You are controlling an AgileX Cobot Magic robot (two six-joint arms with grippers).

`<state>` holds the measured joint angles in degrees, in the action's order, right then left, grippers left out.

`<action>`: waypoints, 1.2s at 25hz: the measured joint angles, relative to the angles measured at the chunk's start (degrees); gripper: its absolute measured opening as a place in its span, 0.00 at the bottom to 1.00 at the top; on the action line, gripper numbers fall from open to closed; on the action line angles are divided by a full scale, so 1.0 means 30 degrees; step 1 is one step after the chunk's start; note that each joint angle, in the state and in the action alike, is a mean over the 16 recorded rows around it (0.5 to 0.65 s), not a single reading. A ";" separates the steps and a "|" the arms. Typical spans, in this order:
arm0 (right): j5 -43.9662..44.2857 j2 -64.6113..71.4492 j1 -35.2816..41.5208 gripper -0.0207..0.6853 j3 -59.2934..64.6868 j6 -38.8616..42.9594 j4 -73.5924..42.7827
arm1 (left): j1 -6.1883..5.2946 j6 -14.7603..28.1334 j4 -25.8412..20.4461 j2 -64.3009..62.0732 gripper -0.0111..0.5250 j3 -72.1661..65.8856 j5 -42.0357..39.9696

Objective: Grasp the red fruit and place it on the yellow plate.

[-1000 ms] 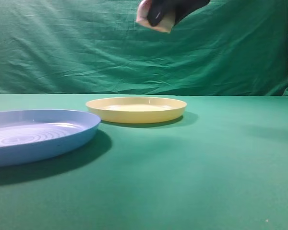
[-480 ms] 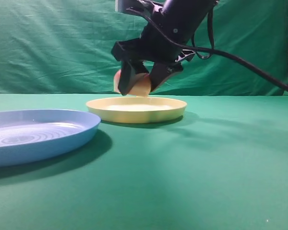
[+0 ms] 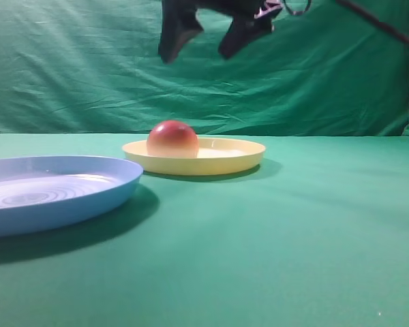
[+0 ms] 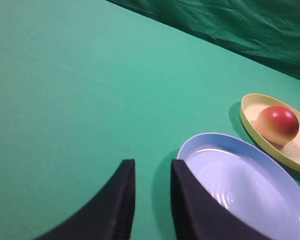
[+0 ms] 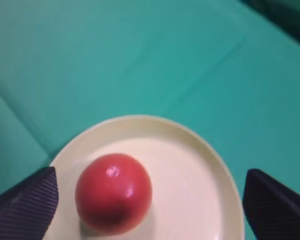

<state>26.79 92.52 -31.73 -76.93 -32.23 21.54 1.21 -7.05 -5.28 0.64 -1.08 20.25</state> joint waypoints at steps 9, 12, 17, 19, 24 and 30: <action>0.2151 -0.4072 0.0110 0.05 0.1865 0.1571 -0.0372 | 0.0000 0.0000 0.0000 0.0000 0.31 0.0000 0.0000; 0.1702 -0.5495 0.0110 0.03 0.3384 0.2072 -0.0394 | 0.0000 0.0000 0.0000 0.0000 0.31 0.0000 0.0000; 0.0463 -0.8115 0.0110 0.03 0.6563 0.2557 -0.0385 | 0.0000 0.0000 0.0000 0.0000 0.31 0.0000 0.0000; 0.0016 -0.9139 0.0110 0.03 0.7837 0.2632 -0.0403 | 0.0000 0.0000 0.0000 0.0000 0.31 0.0000 0.0000; -0.0760 -1.1301 0.0188 0.03 1.0397 0.2890 -0.0493 | 0.0000 0.0000 0.0000 0.0000 0.31 0.0000 0.0000; -0.0935 -1.2824 0.0840 0.03 1.1962 0.3603 -0.0762 | 0.0000 0.0000 0.0000 0.0000 0.31 0.0000 0.0000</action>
<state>23.99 54.05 -29.21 -41.04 -21.43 19.25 1.21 -7.05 -5.28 0.64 -1.08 20.25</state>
